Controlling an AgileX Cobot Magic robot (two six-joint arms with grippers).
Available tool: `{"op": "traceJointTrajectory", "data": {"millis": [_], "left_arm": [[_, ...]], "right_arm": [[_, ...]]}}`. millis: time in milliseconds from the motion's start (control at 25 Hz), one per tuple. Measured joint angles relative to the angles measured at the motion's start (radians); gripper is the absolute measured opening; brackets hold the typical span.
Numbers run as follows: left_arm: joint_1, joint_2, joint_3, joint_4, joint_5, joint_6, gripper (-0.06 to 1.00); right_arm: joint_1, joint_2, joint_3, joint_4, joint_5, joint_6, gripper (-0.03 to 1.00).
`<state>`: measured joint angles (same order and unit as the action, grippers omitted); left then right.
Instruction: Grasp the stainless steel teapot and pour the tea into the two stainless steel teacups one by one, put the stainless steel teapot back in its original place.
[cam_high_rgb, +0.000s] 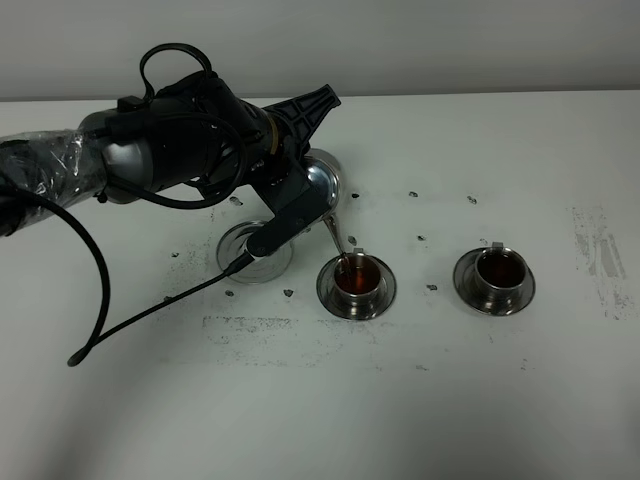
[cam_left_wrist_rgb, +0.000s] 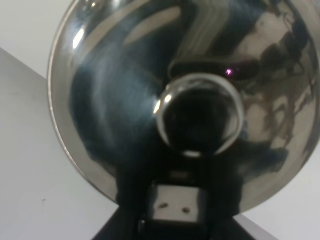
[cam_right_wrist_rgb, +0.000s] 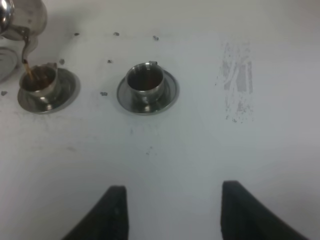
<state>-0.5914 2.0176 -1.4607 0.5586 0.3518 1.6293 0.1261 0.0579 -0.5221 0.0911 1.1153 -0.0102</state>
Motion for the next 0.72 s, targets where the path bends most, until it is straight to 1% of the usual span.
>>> {"op": "traceJointTrajectory", "data": {"millis": [200, 360, 720], "left_arm": [[0.000, 0.000, 0.000, 0.002, -0.001, 0.000, 0.19], [0.000, 0.000, 0.000, 0.018, -0.008, 0.000, 0.19], [-0.001, 0.000, 0.000, 0.020, -0.020, -0.001, 0.19]], "right_arm": [[0.000, 0.000, 0.000, 0.000, 0.000, 0.000, 0.41], [0.000, 0.000, 0.000, 0.000, 0.000, 0.000, 0.41], [0.000, 0.000, 0.000, 0.000, 0.000, 0.000, 0.41]]}}
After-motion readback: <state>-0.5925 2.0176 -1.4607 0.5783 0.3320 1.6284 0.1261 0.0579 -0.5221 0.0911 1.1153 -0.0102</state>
